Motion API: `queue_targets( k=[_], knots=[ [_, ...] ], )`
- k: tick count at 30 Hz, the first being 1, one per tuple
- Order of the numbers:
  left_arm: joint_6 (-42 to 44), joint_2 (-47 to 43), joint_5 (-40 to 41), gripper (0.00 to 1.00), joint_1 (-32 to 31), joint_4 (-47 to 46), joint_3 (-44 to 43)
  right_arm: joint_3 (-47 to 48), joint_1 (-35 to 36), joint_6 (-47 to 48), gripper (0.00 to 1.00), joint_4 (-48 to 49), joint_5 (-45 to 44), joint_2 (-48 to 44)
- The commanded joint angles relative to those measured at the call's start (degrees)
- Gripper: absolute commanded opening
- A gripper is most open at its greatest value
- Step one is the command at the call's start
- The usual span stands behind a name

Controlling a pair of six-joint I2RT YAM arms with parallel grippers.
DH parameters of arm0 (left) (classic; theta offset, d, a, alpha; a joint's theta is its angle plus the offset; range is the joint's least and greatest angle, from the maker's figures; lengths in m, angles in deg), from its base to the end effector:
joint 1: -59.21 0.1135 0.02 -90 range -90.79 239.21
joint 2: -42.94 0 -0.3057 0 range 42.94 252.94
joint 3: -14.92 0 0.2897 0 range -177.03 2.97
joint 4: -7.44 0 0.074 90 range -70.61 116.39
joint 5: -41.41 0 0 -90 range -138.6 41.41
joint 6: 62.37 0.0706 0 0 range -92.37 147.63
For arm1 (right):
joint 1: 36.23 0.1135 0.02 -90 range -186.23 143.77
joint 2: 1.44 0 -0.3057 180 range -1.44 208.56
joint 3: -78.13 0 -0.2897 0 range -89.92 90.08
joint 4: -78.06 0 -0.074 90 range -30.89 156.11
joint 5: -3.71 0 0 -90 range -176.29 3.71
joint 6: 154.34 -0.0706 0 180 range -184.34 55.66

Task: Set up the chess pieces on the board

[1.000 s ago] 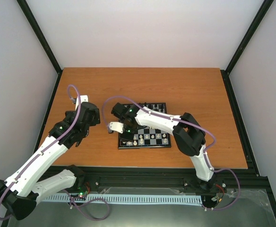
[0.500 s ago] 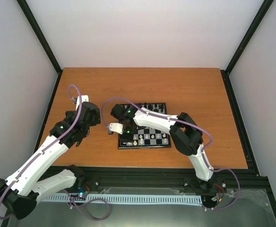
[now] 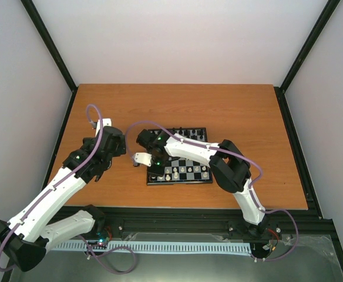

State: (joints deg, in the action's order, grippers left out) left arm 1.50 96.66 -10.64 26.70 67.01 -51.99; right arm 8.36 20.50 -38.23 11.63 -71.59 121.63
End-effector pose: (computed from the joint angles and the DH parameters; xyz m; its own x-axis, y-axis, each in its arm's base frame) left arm 0.2010 -0.0766 0.3322 -0.5772 -0.0440 -0.8154 -0.2096 0.9731 0.0959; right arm 0.2570 0.4243 0.1655 -0.1167 -0.9538 -0.2769 -0.9867 0.0795 0.1419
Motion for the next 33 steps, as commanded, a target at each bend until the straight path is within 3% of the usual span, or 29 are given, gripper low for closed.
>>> queue_targets(
  k=[1,8,17,25,33],
  knots=[
    [0.09,0.09,-0.20,0.97,0.52,0.06,-1.74,1.31,1.00,0.13,0.14,-0.19,0.25,1.56],
    [0.27,0.32,-0.57,0.97,0.52,0.02,-1.67,0.79,0.93,-0.16,0.22,-0.04,-0.70,0.26],
    [0.46,0.35,-1.15,0.96,0.54,-0.28,-1.57,-2.04,-2.18,-0.53,0.30,1.32,-1.17,-8.25],
    [2.60,0.37,-6.10,0.96,0.52,-1.61,-1.44,-10.72,-14.44,-0.43,0.29,4.07,0.45,-17.54],
    [5.29,1.00,-15.10,0.96,0.52,-2.96,-1.49,-22.87,-25.42,2.79,0.29,10.57,-4.50,-24.58]
  ],
)
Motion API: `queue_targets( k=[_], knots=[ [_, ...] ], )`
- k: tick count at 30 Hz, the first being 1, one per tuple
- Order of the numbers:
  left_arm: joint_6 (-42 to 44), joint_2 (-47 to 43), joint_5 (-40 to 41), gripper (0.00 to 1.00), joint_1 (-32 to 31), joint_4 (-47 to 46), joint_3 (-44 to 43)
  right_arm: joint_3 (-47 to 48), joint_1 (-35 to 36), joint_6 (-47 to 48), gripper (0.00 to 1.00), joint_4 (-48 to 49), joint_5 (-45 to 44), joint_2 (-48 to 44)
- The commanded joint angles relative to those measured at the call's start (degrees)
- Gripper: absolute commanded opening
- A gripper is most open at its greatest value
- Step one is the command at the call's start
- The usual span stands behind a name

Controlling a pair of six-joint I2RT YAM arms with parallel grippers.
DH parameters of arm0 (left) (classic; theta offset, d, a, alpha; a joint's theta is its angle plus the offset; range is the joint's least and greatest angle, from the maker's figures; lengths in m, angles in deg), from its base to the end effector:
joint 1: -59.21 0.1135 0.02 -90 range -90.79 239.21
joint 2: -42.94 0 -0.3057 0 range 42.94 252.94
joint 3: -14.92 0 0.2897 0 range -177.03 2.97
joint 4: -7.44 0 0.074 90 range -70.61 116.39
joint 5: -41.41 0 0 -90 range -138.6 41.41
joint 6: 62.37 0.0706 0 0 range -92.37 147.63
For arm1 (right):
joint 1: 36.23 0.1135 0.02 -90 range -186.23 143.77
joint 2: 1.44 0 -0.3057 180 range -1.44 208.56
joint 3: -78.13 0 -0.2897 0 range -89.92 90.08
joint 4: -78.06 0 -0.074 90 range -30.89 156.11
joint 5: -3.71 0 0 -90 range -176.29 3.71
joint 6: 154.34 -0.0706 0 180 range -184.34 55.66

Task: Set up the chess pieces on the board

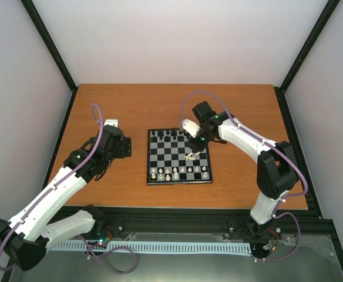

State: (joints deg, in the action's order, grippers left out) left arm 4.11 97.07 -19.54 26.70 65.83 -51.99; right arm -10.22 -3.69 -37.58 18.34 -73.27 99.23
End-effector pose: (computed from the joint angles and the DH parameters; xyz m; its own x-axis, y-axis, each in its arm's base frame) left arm 0.2025 -0.0884 0.3283 -0.6257 -0.0149 -0.7799 -0.0723 0.9966 0.0390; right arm 0.3409 0.2364 0.2354 -0.4345 -0.7976 -0.4183 -0.8832 0.4684 0.0242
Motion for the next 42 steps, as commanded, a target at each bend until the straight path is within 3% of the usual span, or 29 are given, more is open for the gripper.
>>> queue_targets(
  k=[1,25,42],
  knots=[
    [2.98,0.54,-7.43,0.96,0.52,-2.04,-1.39,-5.22,-1.40,2.42,0.29,4.84,-3.91,-2.02],
    [3.48,2.36,-8.11,0.96,0.52,-2.39,-0.94,-7.11,-1.33,6.03,0.38,3.94,-2.23,5.48],
    [3.44,3.25,-7.88,0.96,0.52,-2.20,-0.88,-7.50,-1.27,7.04,0.39,1.64,0.64,7.17]
  ],
)
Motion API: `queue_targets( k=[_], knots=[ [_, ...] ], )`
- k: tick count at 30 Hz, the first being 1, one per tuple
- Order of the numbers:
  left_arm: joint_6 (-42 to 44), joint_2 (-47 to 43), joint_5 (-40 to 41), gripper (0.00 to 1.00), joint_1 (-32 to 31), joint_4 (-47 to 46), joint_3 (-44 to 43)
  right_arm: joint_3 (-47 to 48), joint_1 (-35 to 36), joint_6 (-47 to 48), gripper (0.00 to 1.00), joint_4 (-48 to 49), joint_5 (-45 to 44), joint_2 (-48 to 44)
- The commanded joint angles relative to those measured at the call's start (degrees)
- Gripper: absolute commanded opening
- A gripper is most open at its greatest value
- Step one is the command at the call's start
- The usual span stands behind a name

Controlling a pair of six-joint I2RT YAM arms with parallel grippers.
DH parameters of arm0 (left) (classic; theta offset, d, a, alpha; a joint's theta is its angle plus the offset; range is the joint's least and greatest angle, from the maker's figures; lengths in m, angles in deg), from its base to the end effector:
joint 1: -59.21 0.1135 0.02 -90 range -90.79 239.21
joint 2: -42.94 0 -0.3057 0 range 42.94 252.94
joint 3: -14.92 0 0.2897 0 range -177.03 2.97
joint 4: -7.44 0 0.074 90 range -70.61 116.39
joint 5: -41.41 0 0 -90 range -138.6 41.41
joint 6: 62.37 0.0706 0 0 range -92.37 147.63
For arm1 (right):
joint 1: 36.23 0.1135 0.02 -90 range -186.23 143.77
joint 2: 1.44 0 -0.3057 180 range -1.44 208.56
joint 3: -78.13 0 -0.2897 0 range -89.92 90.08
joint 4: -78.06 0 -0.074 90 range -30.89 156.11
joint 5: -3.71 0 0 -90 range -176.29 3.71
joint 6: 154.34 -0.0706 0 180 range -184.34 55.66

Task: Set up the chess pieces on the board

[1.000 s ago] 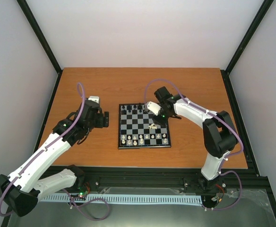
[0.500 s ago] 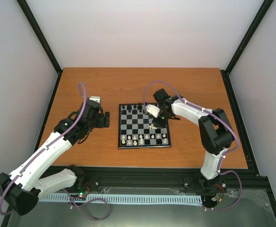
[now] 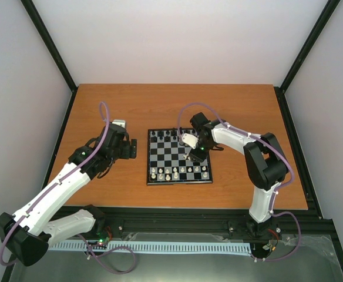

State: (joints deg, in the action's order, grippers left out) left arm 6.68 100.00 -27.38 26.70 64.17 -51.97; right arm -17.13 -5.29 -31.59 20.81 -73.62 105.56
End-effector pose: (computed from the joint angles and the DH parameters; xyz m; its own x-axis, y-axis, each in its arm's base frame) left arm 0.2117 -0.1046 0.3174 -0.6797 0.0379 -0.7326 0.0531 0.9986 0.0024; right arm 0.3381 0.2207 0.1556 -0.4194 -0.8668 -0.2698 -0.9069 0.4130 0.0829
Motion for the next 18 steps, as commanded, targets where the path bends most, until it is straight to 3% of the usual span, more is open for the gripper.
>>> queue_targets(
  k=[1,7,18],
  knots=[
    [0.86,0.38,-0.12,0.96,0.52,-0.55,-0.89,-0.55,0.35,1.06,0.39,-0.91,1.08,0.93],
    [0.91,0.55,-0.40,0.96,0.52,-0.52,-0.94,-0.50,0.35,1.09,0.37,-1.45,1.20,1.95],
    [1.06,0.69,-0.83,0.97,0.52,-0.65,-0.89,-0.27,0.35,0.86,0.20,-2.69,2.97,1.31]
  ],
)
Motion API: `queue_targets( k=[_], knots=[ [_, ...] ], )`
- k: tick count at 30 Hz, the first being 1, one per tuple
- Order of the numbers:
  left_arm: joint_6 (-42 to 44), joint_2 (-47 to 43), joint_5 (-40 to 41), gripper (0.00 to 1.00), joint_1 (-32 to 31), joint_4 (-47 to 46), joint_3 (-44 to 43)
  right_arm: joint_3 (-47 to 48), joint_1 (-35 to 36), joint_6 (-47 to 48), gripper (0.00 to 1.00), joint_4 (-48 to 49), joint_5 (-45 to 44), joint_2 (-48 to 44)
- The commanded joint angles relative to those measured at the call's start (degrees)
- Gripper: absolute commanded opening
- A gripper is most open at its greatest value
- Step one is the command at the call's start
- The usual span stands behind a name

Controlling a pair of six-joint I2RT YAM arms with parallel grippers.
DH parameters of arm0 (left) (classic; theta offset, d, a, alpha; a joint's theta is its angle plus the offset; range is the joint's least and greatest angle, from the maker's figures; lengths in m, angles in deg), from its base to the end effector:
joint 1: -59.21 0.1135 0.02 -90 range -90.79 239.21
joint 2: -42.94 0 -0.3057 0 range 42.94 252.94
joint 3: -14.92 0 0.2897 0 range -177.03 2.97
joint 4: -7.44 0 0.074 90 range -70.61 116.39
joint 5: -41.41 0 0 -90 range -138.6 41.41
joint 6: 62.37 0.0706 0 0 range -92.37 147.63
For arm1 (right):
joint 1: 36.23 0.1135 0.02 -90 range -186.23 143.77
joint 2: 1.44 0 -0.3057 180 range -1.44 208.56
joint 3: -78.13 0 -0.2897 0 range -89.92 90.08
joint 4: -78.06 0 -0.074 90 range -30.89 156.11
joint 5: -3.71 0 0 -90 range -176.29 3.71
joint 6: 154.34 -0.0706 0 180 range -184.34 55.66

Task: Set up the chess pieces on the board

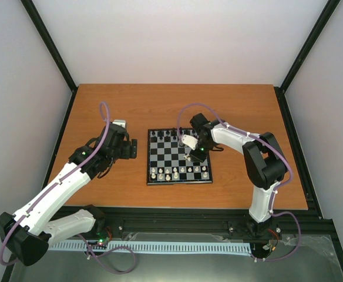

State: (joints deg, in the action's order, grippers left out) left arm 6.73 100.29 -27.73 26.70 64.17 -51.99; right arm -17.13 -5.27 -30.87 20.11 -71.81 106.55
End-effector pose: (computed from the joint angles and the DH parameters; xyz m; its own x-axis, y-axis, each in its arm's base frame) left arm 0.2125 -0.1056 0.3164 -0.6841 0.0407 -0.7283 0.0578 0.9983 0.0014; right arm 0.3360 0.2221 0.1492 -0.4141 -0.8711 -0.2639 -0.9102 0.3958 0.1218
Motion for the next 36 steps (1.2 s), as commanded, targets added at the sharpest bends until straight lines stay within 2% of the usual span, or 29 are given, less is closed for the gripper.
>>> queue_targets(
  k=[1,7,12,16,19,22,25,29,36],
  knots=[
    [1.02,0.49,-0.47,0.96,0.54,-0.61,-0.92,-0.42,0.33,0.12,0.19,-2.33,1.17,-0.22],
    [0.69,0.87,-6.37,0.96,0.52,-1.59,-1.42,-0.07,0.25,-0.60,0.19,-5.30,3.70,-7.08],
    [-4.65,1.99,-18.46,0.93,0.52,-3.26,-3.35,-0.40,0.24,-2.57,0.20,-5.59,7.05,-12.20],
    [-13.81,1.97,-33.96,0.79,0.54,-16.92,1.11,0.13,0.22,-3.86,0.20,-5.09,9.74,-13.90],
    [-19.91,5.48,-40.27,0.74,0.53,-26.97,4.68,0.90,0.20,-4.50,0.20,-4.86,10.89,-14.41],
    [-24.79,10.70,-46.52,0.64,0.52,-34.40,5.88,1.30,0.15,-5.04,0.20,-4.45,11.92,-15.12],
    [-28.42,14.74,-50.16,0.57,0.52,-41.53,6.92,2.29,0.00,-5.20,0.20,-4.94,13.00,-15.38],
    [-30.78,18.34,-52.90,0.50,0.52,-46.47,6.08,3.70,-0.28,-5.76,0.20,-5.02,14.73,-15.61],
    [-33.26,24.10,-56.12,0.40,0.43,-49.57,4.32,4.91,-0.53,-6.62,0.20,-4.67,16.98,-15.83]
  ],
)
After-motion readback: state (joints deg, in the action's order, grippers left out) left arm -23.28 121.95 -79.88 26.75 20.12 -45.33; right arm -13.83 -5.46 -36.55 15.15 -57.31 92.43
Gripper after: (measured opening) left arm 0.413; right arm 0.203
